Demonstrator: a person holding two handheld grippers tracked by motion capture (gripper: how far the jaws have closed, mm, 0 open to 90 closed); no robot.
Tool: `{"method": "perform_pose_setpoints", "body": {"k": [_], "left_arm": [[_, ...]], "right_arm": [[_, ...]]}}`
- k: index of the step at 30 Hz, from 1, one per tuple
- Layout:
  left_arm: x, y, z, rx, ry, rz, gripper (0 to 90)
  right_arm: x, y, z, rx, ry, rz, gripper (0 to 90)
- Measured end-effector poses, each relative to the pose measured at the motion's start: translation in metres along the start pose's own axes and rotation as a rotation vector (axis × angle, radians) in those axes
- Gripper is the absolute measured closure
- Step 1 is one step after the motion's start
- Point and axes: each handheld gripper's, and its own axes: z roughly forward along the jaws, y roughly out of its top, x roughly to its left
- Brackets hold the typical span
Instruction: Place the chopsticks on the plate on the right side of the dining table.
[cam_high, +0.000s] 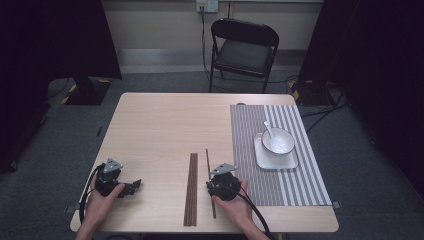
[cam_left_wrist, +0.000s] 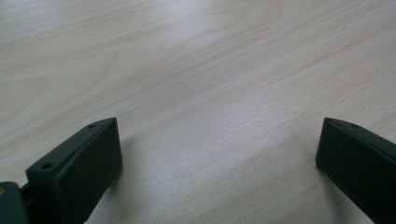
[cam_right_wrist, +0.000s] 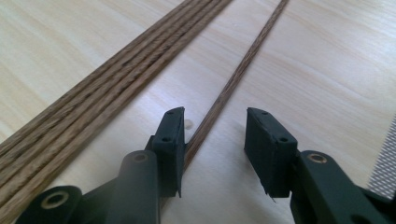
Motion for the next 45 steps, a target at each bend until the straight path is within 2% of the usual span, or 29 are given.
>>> {"method": "perform_pose_setpoints", "body": {"k": [5, 8, 13, 14, 15, 21, 27, 28, 33, 40, 45], "left_arm": [[0.000, 0.000, 0.000, -0.001, 0.000, -0.001, 0.0], [0.000, 0.000, 0.000, 0.000, 0.000, 0.000, 0.0], [0.000, 0.000, 0.000, 0.000, 0.000, 0.000, 0.0], [0.000, 0.000, 0.000, -0.001, 0.000, -0.001, 0.0], [0.000, 0.000, 0.000, 0.000, 0.000, 0.000, 0.0], [0.000, 0.000, 0.000, 0.000, 0.000, 0.001, 0.0], [0.000, 0.000, 0.000, 0.001, 0.000, 0.001, 0.0], [0.000, 0.000, 0.000, 0.001, 0.000, 0.001, 0.0], [0.000, 0.000, 0.000, 0.000, 0.000, 0.000, 0.0], [0.000, 0.000, 0.000, 0.001, -0.001, 0.001, 0.0], [0.000, 0.000, 0.000, 0.000, -0.001, 0.001, 0.0]], "right_arm": [[-0.004, -0.001, -0.002, 0.007, -0.009, 0.011, 57.9], [0.000, -0.005, -0.007, 0.017, 0.015, -0.015, 57.7], [0.001, -0.011, -0.013, 0.024, 0.019, -0.016, 58.5], [0.001, -0.011, -0.014, 0.024, 0.017, -0.016, 60.9], [0.000, -0.013, -0.016, 0.025, 0.014, -0.009, 68.3], [-0.007, -0.010, -0.012, 0.015, -0.005, 0.017, 79.3], [-0.009, -0.008, -0.010, 0.011, -0.013, 0.022, 80.7], [-0.009, -0.009, -0.010, 0.001, -0.027, 0.022, 82.2], [-0.014, -0.009, -0.009, -0.017, -0.037, 0.033, 83.2], [-0.021, -0.005, -0.012, -0.014, -0.025, 0.035, 85.3], [-0.027, -0.006, -0.011, -0.006, -0.038, 0.050, 85.4]]}}
